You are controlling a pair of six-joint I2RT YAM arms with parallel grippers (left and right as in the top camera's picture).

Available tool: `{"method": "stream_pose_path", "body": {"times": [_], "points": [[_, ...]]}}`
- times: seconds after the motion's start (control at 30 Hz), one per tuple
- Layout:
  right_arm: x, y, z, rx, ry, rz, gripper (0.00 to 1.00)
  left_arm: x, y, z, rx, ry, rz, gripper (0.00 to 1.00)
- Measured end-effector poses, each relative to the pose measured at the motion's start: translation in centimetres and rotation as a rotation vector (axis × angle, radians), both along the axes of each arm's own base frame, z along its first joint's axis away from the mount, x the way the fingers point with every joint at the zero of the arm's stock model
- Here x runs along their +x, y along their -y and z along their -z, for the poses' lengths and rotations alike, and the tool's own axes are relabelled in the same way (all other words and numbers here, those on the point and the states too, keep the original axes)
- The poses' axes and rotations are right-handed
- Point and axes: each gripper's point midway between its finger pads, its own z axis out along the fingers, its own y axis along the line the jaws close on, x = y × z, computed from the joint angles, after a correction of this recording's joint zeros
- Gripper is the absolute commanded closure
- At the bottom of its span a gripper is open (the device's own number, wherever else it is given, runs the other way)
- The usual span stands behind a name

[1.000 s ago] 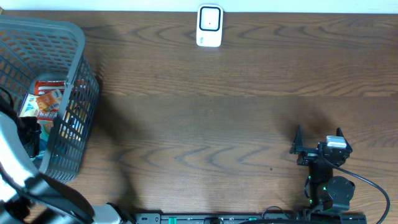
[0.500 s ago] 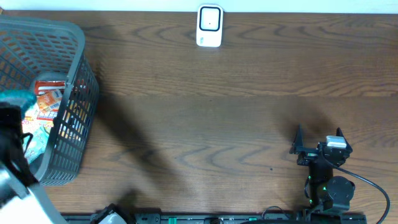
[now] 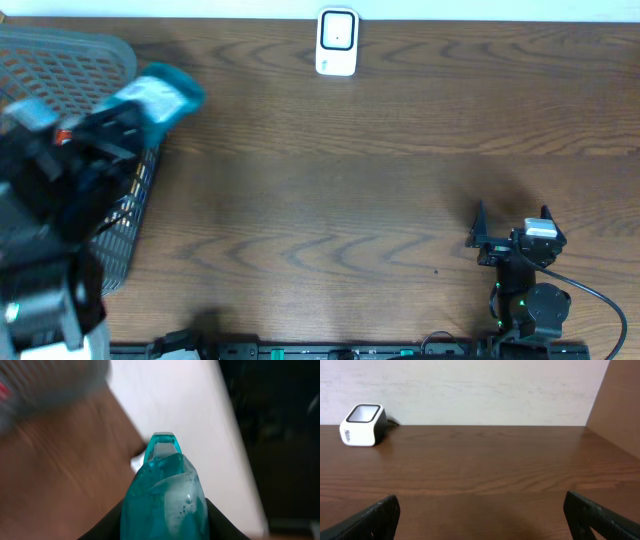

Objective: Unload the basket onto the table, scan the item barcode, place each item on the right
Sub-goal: 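Carry the teal bottle toward the scanner and hold it there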

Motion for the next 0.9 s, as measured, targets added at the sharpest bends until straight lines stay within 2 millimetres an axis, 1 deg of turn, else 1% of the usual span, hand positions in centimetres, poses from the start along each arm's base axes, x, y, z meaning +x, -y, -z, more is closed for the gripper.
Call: {"method": "stream_pose_path", "body": {"times": [0.07, 0.17, 0.33, 0.4, 0.5, 0.6, 0.7, 0.8, 0.9], "points": [[0.0, 0.0, 0.0, 0.000, 0.000, 0.000, 0.01, 1.4, 2.6, 1.6, 0.002, -0.056, 0.089, 0.78], [0.0, 0.0, 0.0, 0.000, 0.000, 0.000, 0.01, 3.4, 6.5, 4.6, 0.023, -0.156, 0.203, 0.78], [0.0, 0.0, 0.0, 0.000, 0.000, 0.000, 0.01, 5.9, 12.8, 11.2, 0.120, -0.339, 0.343, 0.78], [0.0, 0.0, 0.0, 0.000, 0.000, 0.000, 0.01, 6.7, 14.9, 14.0, 0.171, -0.397, 0.389, 0.78], [0.0, 0.0, 0.0, 0.000, 0.000, 0.000, 0.01, 7.5, 17.3, 17.9, 0.246, -0.470, 0.442, 0.78], [0.0, 0.0, 0.0, 0.000, 0.000, 0.000, 0.01, 8.0, 18.7, 21.6, 0.309, -0.541, 0.474, 0.78], [0.0, 0.0, 0.0, 0.000, 0.000, 0.000, 0.01, 8.1, 19.1, 24.5, 0.356, -0.606, 0.488, 0.78], [0.0, 0.0, 0.0, 0.000, 0.000, 0.000, 0.01, 8.3, 19.0, 26.8, 0.399, -0.651, 0.504, 0.78], [0.0, 0.0, 0.0, 0.000, 0.000, 0.000, 0.01, 8.4, 18.7, 28.3, 0.451, -0.676, 0.533, 0.78]]}}
